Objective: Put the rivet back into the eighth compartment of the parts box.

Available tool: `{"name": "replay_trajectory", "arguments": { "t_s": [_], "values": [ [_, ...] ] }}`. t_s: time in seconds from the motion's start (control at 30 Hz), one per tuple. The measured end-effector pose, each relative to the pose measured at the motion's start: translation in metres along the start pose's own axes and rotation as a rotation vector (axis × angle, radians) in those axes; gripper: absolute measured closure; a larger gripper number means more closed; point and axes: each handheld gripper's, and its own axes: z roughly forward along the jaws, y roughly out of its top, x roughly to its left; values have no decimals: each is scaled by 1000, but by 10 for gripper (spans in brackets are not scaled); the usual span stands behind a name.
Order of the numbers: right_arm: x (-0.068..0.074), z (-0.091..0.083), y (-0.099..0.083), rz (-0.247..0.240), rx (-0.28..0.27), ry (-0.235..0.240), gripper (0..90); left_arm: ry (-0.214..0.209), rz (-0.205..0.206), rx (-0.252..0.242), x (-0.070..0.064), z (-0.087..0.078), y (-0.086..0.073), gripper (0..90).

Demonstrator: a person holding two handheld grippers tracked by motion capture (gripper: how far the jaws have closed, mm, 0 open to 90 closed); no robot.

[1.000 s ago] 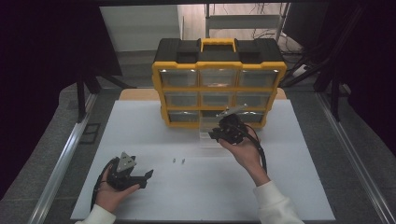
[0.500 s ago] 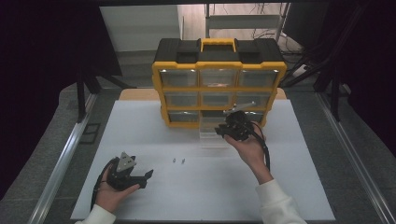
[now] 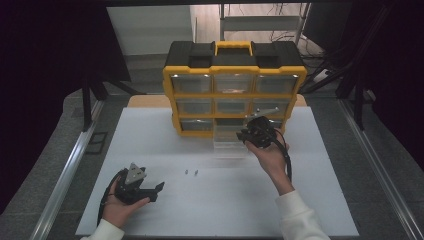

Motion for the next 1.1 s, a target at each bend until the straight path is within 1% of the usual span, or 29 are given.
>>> {"name": "replay_trajectory", "arguments": {
  "t_s": [0.1, 0.27, 0.47, 0.67, 0.73, 0.8, 0.87, 1.0, 1.1],
  "values": [
    [-3, 1, -1, 4, -4, -14, 737, -1, 2, 2, 0, 0, 0, 153],
    [-4, 2, -2, -2, -8, -41, 736, -1, 2, 3, 0, 0, 0, 153],
    [-6, 4, -3, 6, -7, -48, 735, -3, 3, 5, 0, 1, 0, 153],
    [-6, 7, -4, 2, -8, -54, 722, -3, 4, 5, 0, 0, 0, 153],
    [-5, 7, -4, 2, -12, -59, 654, -2, 5, 4, 0, 0, 0, 153],
    [-4, 6, -3, 13, -28, -51, 516, -2, 5, 4, 0, 0, 0, 153],
    [-3, 5, -3, 19, -44, -44, 440, -2, 6, 4, 0, 0, 0, 153],
    [1, 6, -2, 15, -53, -53, 315, -1, 7, 4, 0, 0, 0, 153],
    [2, 6, -2, 14, -55, -38, 278, -2, 7, 4, 1, 0, 0, 153]
  ]
}}
